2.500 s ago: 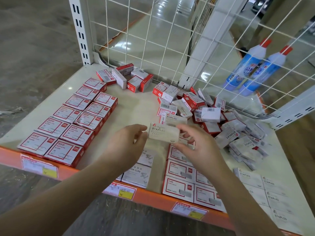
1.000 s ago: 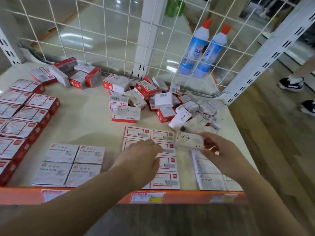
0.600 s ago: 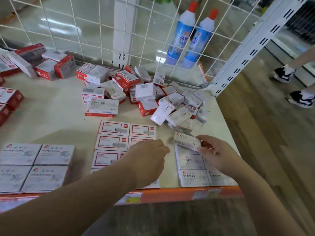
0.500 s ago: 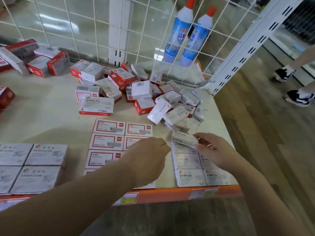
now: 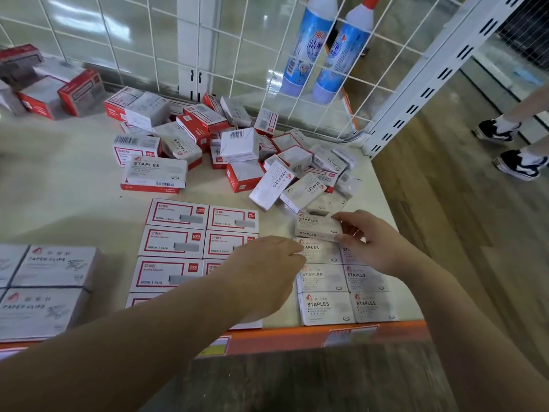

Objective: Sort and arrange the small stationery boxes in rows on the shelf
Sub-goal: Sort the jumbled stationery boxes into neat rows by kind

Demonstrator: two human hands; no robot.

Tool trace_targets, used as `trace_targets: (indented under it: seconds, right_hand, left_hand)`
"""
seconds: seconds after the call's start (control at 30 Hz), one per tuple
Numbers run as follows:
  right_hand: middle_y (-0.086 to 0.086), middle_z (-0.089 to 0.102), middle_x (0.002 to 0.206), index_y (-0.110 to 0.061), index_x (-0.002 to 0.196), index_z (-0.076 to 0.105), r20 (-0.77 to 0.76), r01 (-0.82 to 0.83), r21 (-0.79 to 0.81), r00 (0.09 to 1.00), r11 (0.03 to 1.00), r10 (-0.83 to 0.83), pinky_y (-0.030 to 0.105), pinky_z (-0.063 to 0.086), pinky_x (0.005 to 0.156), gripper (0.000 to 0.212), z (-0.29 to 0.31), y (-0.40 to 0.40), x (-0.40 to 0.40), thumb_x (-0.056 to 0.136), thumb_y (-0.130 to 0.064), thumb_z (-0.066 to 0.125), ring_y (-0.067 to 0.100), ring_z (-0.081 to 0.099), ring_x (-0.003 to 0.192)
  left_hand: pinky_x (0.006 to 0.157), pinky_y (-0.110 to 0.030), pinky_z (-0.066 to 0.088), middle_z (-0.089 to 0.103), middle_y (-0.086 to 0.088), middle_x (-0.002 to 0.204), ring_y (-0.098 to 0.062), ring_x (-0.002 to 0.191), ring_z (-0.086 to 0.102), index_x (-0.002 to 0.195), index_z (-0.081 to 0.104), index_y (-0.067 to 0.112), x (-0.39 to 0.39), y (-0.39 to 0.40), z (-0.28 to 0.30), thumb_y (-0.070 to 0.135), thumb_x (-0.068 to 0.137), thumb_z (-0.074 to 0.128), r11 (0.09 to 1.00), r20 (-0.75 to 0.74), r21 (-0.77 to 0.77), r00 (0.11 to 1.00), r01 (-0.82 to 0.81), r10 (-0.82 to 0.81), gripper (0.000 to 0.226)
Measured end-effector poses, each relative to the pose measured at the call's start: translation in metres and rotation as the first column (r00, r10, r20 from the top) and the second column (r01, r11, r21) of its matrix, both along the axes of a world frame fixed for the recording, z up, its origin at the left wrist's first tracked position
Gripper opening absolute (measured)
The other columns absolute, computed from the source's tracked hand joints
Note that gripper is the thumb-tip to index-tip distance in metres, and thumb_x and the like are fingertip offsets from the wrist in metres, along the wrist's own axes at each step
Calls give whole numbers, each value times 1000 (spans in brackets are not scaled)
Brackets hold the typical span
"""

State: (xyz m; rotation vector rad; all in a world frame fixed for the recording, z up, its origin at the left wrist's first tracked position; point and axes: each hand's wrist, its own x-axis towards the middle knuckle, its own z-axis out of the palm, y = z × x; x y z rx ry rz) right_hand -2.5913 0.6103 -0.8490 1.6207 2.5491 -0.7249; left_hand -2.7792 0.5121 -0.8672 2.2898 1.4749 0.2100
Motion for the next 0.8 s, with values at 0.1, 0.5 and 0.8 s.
trace_targets:
  seconds: [0.1, 0.5, 0.8]
  right_hand:
    - [-1, 51, 99, -12, 130, 51, -25, 1, 7, 1000, 1000, -1, 24, 41, 86, 39, -2, 4, 2, 91, -16, 56, 17, 53, 92]
    - [-2, 55, 102, -24, 124, 55, -161, 43, -17, 986, 999, -45, 8, 42, 78, 42, -7, 3, 1, 88, -3, 56, 10, 56, 91]
    - [-5, 53, 98, -25, 130, 51, -167, 108, -114, 978, 988, -126, 29, 44, 93, 53, -10, 0, 1, 82, -7, 65, 15, 56, 96]
  left_hand:
    - [107, -27, 30, 34, 7, 146, -12, 132, 32, 141, 34, 24, 2, 3, -1, 25, 99, 39, 1000, 14, 2, 1000, -10, 10, 43]
    - [91, -26, 45, 32, 4, 143, -14, 120, 44, 141, 32, 24, 7, 6, -8, 25, 98, 43, 1000, 48, 7, 999, -22, 22, 44]
    - [91, -27, 46, 34, 5, 140, -15, 118, 46, 137, 39, 23, 8, 13, -10, 26, 99, 39, 998, 62, 29, 997, -52, 50, 38]
